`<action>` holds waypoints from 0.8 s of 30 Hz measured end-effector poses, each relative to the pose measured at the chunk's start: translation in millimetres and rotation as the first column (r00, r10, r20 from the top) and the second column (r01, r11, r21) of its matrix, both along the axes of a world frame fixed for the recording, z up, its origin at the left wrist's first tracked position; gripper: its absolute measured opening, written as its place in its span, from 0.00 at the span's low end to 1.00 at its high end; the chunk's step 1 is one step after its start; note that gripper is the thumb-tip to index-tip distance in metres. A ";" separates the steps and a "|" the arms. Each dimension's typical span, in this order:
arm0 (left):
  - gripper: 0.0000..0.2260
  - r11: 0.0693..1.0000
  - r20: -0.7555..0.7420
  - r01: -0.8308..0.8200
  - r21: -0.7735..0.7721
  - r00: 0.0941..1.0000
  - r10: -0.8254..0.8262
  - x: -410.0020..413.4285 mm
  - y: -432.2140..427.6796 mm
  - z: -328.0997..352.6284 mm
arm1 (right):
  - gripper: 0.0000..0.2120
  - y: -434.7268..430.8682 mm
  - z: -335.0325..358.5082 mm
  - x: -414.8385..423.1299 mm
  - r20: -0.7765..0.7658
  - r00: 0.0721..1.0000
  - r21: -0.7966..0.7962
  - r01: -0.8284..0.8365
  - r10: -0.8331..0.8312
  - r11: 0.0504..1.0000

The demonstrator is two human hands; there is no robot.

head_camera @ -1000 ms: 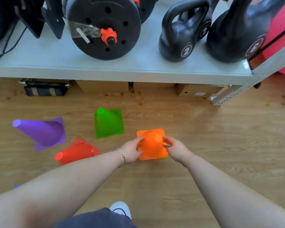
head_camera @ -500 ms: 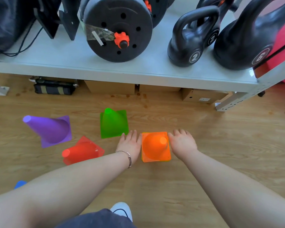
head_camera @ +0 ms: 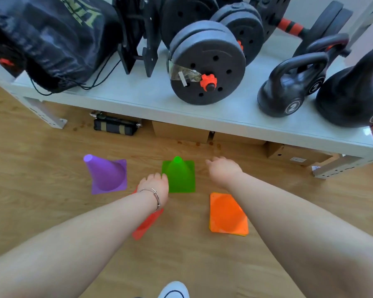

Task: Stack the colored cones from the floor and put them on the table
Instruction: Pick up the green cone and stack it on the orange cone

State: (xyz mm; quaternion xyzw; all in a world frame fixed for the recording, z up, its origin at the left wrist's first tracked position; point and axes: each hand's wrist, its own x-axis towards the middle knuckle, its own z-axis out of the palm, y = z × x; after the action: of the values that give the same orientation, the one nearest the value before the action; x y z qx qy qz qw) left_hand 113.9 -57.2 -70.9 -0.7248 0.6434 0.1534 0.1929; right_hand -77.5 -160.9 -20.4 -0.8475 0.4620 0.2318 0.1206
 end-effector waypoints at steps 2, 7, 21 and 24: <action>0.27 0.999 -0.027 -0.037 0.003 0.999 0.037 10.9 -10.0 -3.7 | 0.20 4.5 -9.0 21.7 0.038 0.999 0.058 0.005 -0.008 0.998; 0.33 0.997 -0.028 -0.046 0.056 0.998 0.048 21.9 -25.7 -21.1 | 0.23 7.0 -30.6 47.7 0.097 0.989 0.185 0.095 -0.114 0.978; 0.18 0.968 -0.215 -0.236 0.086 0.944 0.250 6.9 -48.4 -34.1 | 0.27 7.9 -61.4 58.3 0.280 0.865 0.290 0.337 -0.416 0.896; 0.18 0.963 -0.278 -0.270 0.023 0.923 0.266 9.6 -47.1 -32.4 | 0.30 9.7 -58.6 52.6 0.331 0.830 0.282 0.368 -0.449 0.886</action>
State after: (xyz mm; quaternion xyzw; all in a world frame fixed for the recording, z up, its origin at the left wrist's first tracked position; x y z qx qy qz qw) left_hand 123.4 -104.3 -103.3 -0.7786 0.5602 0.2736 0.0718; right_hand -24.9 -151.3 -79.0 -0.7400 0.5735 0.0751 0.3434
